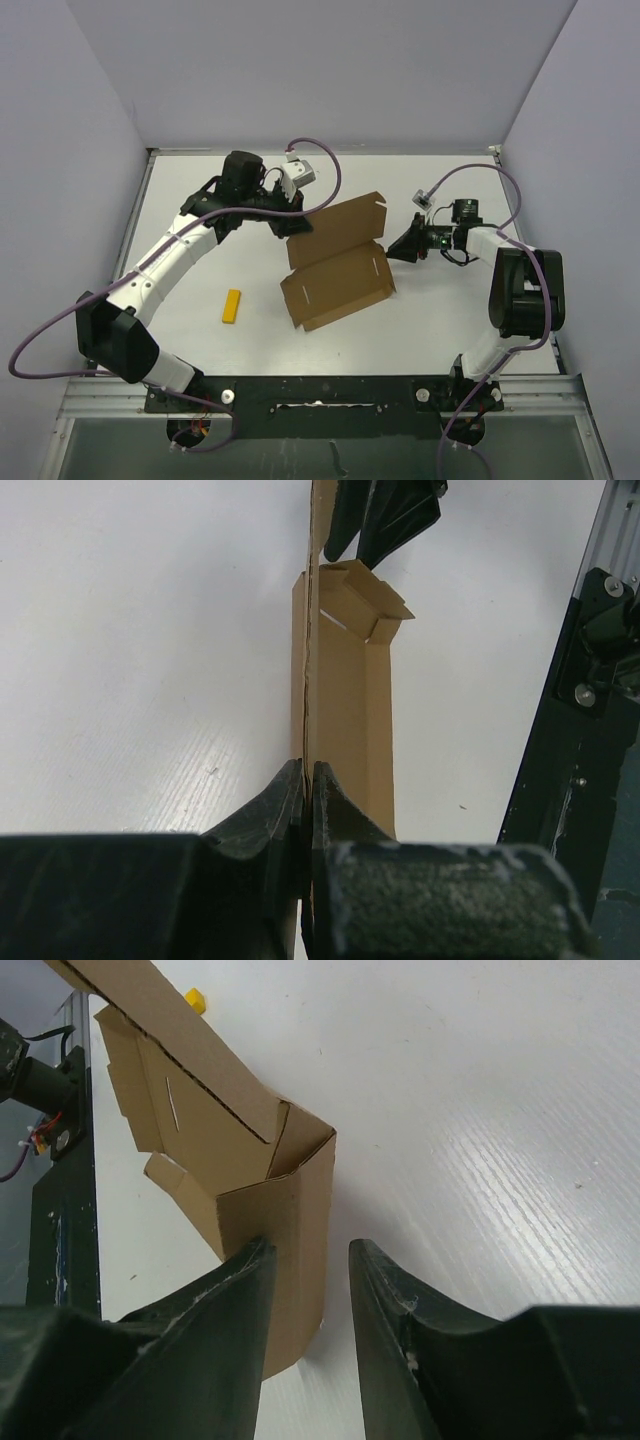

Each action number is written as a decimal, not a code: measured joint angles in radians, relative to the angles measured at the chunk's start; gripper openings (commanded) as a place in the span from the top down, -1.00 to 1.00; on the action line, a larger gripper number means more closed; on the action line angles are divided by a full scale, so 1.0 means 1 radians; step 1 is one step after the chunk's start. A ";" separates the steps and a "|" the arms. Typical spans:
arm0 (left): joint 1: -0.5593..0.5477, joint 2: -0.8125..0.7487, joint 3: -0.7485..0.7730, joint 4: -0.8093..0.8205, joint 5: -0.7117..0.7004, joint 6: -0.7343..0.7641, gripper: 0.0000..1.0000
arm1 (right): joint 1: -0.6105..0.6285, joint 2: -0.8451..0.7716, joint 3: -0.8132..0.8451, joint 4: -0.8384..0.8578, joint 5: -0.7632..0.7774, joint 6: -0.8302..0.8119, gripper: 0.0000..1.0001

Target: Fold the paper box

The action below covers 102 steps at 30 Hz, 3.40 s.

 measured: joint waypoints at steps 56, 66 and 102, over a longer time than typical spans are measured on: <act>-0.001 -0.209 -0.222 0.150 0.001 0.063 1.00 | 0.039 -0.226 0.022 -0.222 0.150 -0.105 -0.27; -0.014 -0.231 -0.222 0.155 0.001 0.030 1.00 | 0.063 -0.240 -0.016 -0.108 0.339 -0.037 0.24; 0.002 -0.043 0.048 -0.029 -0.003 0.006 1.00 | 0.170 -0.264 -0.388 0.872 0.531 0.157 1.00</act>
